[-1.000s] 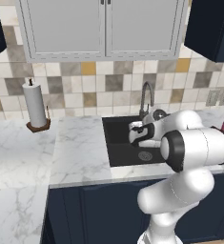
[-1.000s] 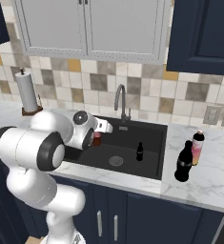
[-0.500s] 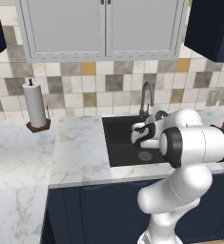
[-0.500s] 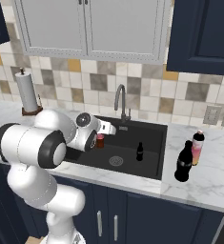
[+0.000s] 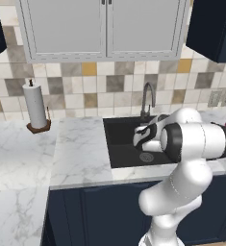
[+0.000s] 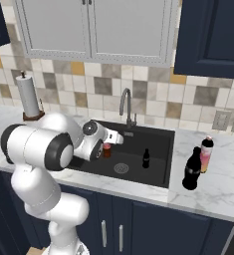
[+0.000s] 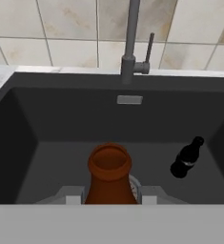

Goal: Place the large bottle from the dining counter next to the other large bottle outside the sink, and place the small bottle from the dining counter next to the other small bottle inside the sink.

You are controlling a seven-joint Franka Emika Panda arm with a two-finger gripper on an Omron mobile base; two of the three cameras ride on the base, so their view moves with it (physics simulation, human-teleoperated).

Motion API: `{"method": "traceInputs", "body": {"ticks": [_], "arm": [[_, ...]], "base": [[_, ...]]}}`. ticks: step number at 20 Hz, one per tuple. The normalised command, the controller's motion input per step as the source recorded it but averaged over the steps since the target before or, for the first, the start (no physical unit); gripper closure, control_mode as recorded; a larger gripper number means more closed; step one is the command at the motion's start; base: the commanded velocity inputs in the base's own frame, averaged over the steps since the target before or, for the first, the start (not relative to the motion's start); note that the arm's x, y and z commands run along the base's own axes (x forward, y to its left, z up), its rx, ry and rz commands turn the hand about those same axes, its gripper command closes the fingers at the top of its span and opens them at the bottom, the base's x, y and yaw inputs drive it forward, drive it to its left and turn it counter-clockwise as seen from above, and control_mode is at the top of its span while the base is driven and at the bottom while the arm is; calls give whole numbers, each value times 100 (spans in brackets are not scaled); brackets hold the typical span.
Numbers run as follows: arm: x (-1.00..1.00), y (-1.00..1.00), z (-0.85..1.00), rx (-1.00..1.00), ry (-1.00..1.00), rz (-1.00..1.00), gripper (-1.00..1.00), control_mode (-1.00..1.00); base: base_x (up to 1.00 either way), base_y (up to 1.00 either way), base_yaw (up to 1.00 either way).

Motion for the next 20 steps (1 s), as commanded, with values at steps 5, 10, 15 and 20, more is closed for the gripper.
{"method": "traceInputs", "body": {"ticks": [5, 10, 15, 20], "arm": [[4, -7, -19, 0, 0, 0, 100, -100], [7, -7, -17, 0, 0, 0, 100, -100], [6, -7, -18, 0, 0, 0, 100, -100], [3, -9, -17, 0, 0, 0, 100, -100]], "base": [[0, 0, 0], [0, 0, 0], [0, 0, 0], [0, 0, 0]]}}
